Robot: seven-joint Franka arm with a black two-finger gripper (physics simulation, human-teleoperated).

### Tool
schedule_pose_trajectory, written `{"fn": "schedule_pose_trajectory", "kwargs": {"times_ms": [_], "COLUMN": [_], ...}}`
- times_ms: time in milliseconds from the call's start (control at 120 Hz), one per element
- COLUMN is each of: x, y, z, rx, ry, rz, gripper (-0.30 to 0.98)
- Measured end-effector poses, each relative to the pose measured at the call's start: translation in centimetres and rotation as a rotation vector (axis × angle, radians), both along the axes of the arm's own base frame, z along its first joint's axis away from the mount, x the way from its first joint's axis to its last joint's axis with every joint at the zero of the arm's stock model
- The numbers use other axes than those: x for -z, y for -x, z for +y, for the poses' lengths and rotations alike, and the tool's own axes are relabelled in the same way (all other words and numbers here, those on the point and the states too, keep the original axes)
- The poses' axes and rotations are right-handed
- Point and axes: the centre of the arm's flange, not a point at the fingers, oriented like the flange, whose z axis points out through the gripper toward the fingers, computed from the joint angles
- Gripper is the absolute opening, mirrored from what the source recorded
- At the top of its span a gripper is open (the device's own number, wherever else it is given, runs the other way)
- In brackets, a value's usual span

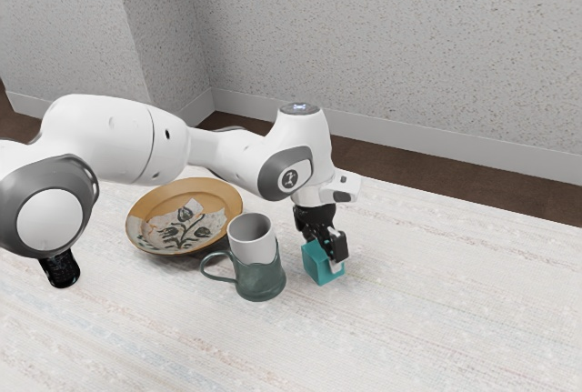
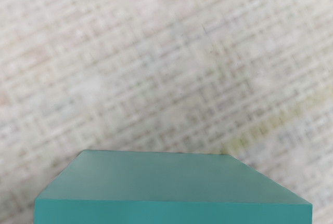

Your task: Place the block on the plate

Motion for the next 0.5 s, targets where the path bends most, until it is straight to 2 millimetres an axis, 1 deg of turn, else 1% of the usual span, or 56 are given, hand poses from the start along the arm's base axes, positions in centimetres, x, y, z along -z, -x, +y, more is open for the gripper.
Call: {"fn": "schedule_pose_trajectory", "kwargs": {"times_ms": [192, 500], "x": [0.16, -0.08], "y": [0.09, 0.07], "z": [0.0, -0.12], "rx": [-0.001, -0.003], "ry": [0.0, 0.001], "rz": [0.004, 0.001], "gripper": [0.49, 0.44]}}
